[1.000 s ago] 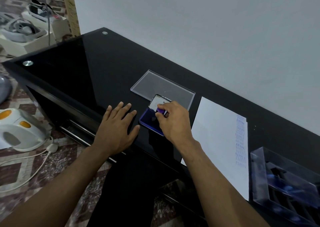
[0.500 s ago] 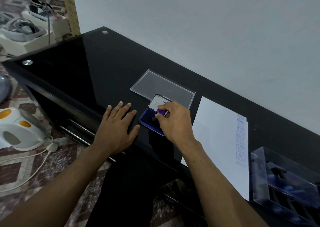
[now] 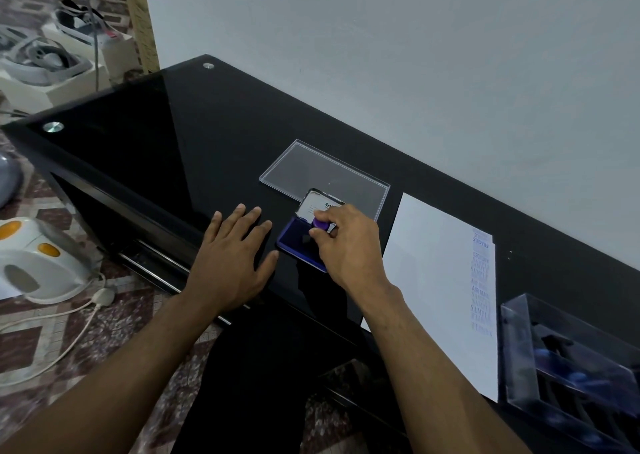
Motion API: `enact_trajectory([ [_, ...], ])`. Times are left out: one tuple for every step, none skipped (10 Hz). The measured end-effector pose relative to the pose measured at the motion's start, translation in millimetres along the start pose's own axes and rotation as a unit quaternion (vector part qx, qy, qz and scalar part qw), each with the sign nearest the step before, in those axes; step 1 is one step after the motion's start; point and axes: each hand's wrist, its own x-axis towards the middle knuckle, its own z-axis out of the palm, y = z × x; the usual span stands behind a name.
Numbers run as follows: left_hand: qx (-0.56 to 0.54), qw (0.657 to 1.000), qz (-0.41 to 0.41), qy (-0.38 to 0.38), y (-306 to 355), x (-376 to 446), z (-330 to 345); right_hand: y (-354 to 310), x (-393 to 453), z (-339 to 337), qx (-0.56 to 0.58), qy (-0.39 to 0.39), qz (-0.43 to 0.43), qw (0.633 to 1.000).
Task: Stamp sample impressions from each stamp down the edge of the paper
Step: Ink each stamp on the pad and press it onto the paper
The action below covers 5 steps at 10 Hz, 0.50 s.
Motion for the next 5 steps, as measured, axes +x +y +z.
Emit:
enact_trajectory([
  [-0.002,1.0,-0.002,-0.003,0.2,-1.2,-1.0,1.8,-0.7,2.1,0.003,0.004,-0.001,1.0],
  [-0.005,1.0,-0.004,-0.005,-0.1,0.4,-1.8,3.9,-1.1,5.4,0.01,0.01,-0.002,1.0],
  [-0.021,1.0,-0.012,-0.007,3.7,3.3,-5.3,8.1,-1.6,6.9,0.023,0.025,0.002,0.999],
  [-0.047,0.999,-0.022,0.002,10.9,5.6,-8.6,13.5,-5.4,4.9,0.031,0.047,0.002,0.998],
  [-0.052,0.999,-0.008,0.005,24.1,11.5,-9.0,20.8,-10.3,-3.5,0.047,0.079,-0.003,0.996],
])
